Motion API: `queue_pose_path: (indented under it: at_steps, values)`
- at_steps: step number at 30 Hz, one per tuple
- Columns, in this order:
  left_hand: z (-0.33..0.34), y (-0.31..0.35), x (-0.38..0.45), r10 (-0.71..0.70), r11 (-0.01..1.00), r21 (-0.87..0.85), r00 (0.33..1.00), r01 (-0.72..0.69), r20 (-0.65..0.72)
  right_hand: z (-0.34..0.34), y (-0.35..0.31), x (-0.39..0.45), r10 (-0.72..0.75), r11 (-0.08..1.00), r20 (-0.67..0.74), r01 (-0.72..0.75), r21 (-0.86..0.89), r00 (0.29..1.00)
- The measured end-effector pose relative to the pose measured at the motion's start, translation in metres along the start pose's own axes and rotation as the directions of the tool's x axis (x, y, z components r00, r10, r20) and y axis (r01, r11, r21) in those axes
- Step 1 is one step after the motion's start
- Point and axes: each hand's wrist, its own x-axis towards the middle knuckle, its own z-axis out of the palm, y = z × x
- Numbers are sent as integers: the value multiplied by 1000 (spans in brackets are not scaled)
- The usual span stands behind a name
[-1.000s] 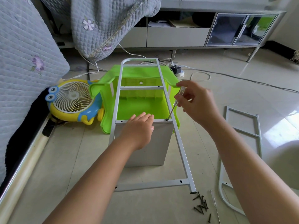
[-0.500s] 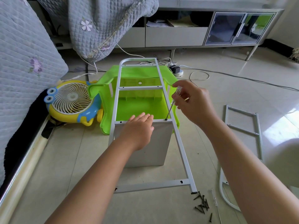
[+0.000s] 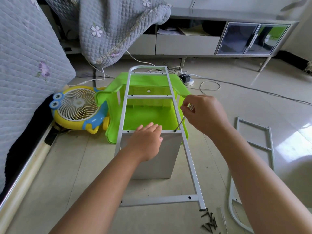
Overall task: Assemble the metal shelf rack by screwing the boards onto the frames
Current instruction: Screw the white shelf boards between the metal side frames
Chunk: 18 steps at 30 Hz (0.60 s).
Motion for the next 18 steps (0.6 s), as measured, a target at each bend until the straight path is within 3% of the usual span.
queue_pose_path:
  at_steps: [4, 11, 14, 18]
  values:
    - [-2, 0, 0, 7, 1000, -16, 1000, -7, 19, -6, -2, 3, -37, 999, 140, 32, 42, 990]
    - [-5, 1, -3, 3, 1000, -30, 1000, -2, 30, -9, -8, -3, -148, 973, 145, 118, 196, 978]
    - [-6, 1, -4, 0, 1000, -26, 999, 1, 49, -8, -8, 5, -102, 994, 139, 95, 58, 985]
    - [-7, 2, -5, 7, 1000, -18, 998, -6, 57, -14, -19, 13, -63, 943, 180, 117, -310, 982]
